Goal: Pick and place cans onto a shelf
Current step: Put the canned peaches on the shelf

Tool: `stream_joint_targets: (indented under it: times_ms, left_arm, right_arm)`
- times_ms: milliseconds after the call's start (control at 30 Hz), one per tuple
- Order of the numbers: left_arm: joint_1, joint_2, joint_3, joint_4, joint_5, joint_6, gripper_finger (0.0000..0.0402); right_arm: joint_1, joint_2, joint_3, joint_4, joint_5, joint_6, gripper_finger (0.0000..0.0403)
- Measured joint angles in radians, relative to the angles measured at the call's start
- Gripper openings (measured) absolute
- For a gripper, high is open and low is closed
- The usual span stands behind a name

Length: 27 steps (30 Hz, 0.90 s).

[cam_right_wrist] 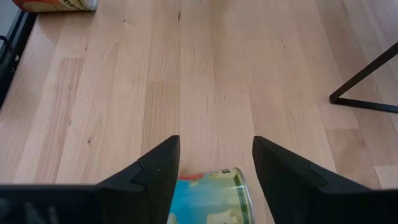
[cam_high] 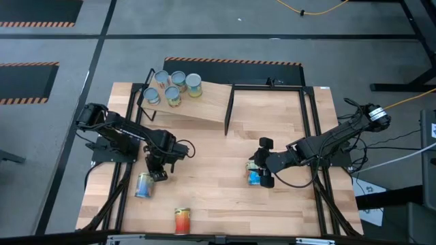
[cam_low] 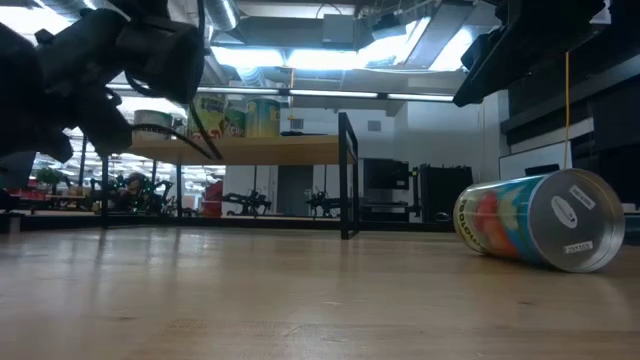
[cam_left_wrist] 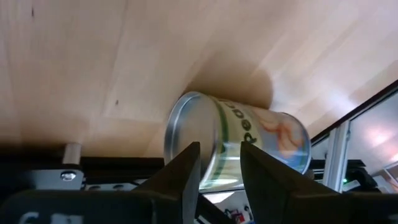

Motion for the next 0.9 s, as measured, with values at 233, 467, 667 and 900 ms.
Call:
stream_joint_targets:
  times_ms: [233, 467, 667, 900]
  left_arm:
    - [-0.003, 0.000, -0.070, 0.000, 0.052, -0.002, 0.0106]
    - [-0.003, 0.000, -0.099, 0.001, 0.139, -0.003, 0.0106]
    - [-0.003, 0.000, -0.110, 0.018, 0.158, -0.003, 0.0106]
    - [-0.003, 0.000, -0.133, 0.042, 0.209, -0.004, 0.0105]
  right_arm:
    - [0.000, 0.000, 0.000, 0.000, 0.000, -0.001, 0.0207]
    - [0.000, 0.000, 0.000, 0.000, 0.000, -0.002, 0.0207]
    - [0.000, 0.000, 0.000, 0.000, 0.000, -0.002, 0.0207]
    - [0.000, 0.000, 0.000, 0.000, 0.000, -0.002, 0.0207]
